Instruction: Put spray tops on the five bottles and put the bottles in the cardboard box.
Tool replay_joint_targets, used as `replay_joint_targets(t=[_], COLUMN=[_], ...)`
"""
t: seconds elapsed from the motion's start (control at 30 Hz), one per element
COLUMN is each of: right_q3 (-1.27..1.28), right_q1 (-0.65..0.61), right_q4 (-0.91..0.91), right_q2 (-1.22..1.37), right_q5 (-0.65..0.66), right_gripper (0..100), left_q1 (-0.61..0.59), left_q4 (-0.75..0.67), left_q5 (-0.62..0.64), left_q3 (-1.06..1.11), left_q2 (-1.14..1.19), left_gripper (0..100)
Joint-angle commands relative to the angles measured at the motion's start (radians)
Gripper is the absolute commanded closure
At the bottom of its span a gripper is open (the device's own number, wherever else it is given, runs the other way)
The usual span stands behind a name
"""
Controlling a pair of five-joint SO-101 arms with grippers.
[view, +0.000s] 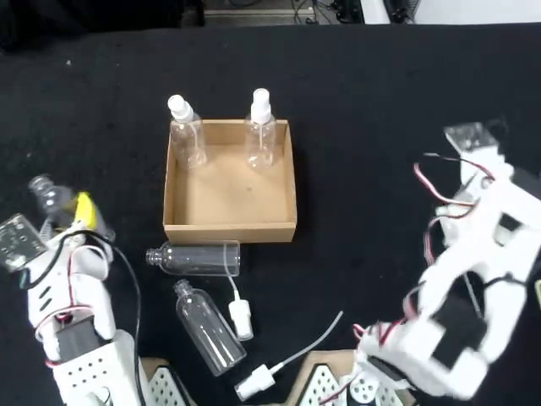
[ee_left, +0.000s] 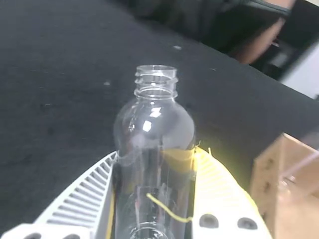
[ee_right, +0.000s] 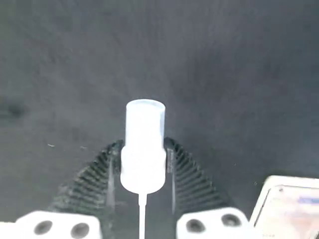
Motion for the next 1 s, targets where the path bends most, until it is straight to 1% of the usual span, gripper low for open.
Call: replay_joint_targets(t=[0.0, 0.2, 0.27, 0.4, 0.5, 0.6, 0.77, 0.97], right_q3=[-0.031, -0.035, -0.035, -0.035, -0.025, -0.001, 0.073, 0.170], right_q1=[-0.130, -0.397, -0.503, -0.736, -0.890, -1.002, -1.125, -1.246], right_q4=[0.066, 0.077, 0.074, -0.003, -0.133, -0.272, -0.485, -0.813], right_q2=[-0.232, -0.495, -0.576, -0.720, -0.794, -0.829, -0.834, -0.832], right_q5=[-0.167, -0.442, -0.511, -0.624, -0.706, -0.778, -0.856, -0.855], right_gripper=[98.8, 98.8, 98.7, 98.7, 98.7, 98.7, 98.7, 98.8], left_q1=[0.064, 0.076, 0.076, 0.076, 0.076, 0.076, 0.093, 0.085], left_q4=[-0.023, -0.023, -0.025, -0.060, -0.095, -0.141, -0.158, -0.178], left_q5=[-0.003, -0.003, -0.005, -0.112, -0.147, -0.150, -0.150, -0.150], left_q3=[0.024, 0.024, 0.024, 0.024, 0.024, 0.024, 0.024, 0.024], left_q2=[-0.018, -0.018, -0.018, -0.018, -0.018, -0.018, -0.020, -0.018], left_gripper=[97, 97, 97, 97, 97, 97, 97, 97])
